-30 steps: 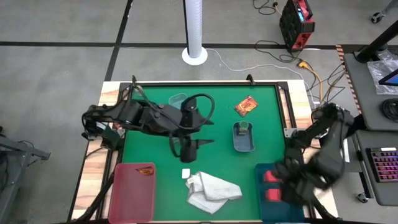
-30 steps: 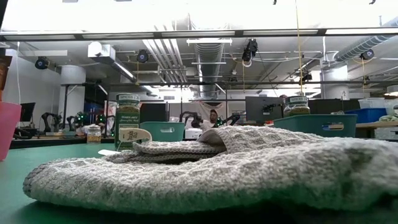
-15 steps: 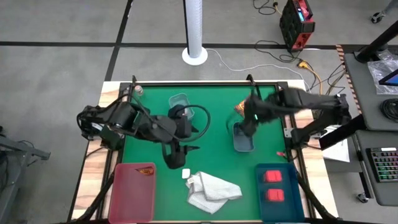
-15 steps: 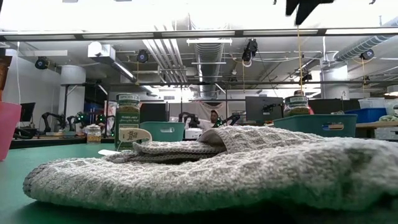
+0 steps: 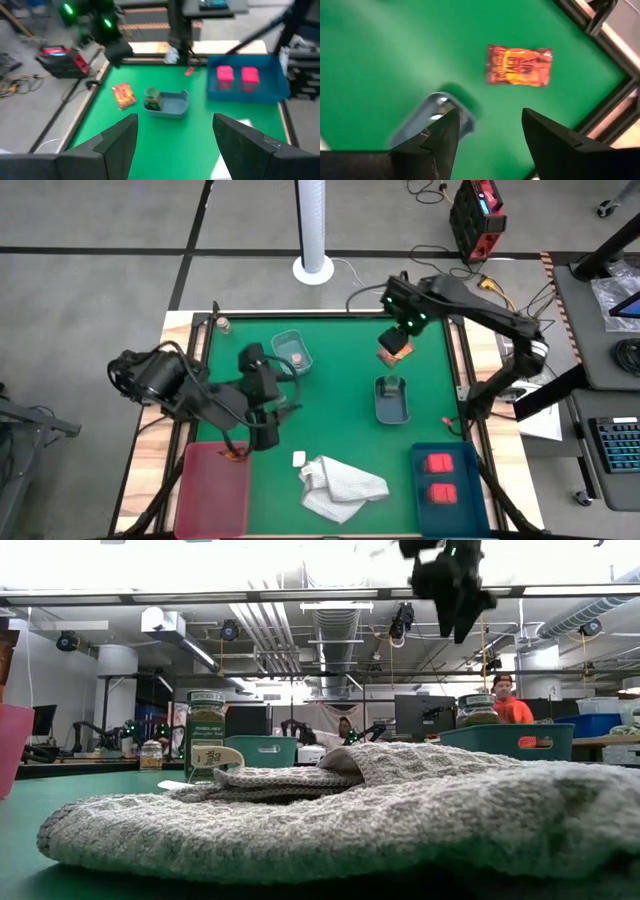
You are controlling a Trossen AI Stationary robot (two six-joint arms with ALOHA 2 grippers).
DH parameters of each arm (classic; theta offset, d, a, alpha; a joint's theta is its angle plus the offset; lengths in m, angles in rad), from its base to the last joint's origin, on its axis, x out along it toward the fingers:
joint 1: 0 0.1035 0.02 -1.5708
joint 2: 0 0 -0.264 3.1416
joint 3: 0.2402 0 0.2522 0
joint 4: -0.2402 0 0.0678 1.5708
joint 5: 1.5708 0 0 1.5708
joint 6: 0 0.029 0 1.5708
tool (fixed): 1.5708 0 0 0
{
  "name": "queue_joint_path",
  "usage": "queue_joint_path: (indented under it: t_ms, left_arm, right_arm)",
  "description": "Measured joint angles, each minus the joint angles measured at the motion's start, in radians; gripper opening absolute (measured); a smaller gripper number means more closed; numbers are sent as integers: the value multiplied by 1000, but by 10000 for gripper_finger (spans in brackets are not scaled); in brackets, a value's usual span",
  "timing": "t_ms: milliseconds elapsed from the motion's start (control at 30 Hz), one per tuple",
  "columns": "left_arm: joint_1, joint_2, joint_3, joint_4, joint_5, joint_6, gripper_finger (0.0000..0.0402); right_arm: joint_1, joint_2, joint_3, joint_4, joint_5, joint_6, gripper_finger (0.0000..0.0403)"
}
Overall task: Sort spices by type
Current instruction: Put the orange spice pack into the pink bin
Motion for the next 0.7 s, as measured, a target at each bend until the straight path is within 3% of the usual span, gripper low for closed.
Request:
queue_joint_path:
  t_ms: [233, 500, 600, 700]
  left_arm:
    - [1, -35, 0, -68, -125, -48, 242]
    - [1, -74, 0, -190, -282, -150, 242]
    - [3, -95, 0, -213, -333, -178, 242]
    - [3, -114, 0, -229, -374, -192, 242]
  right_arm:
    - [-136, 196, 0, 10, -65, -519, 205]
    - [-235, 387, -1, 21, -212, -891, 205]
    - [-252, 394, -2, 45, -204, -991, 205]
    - [-259, 394, -2, 90, -112, -1076, 205]
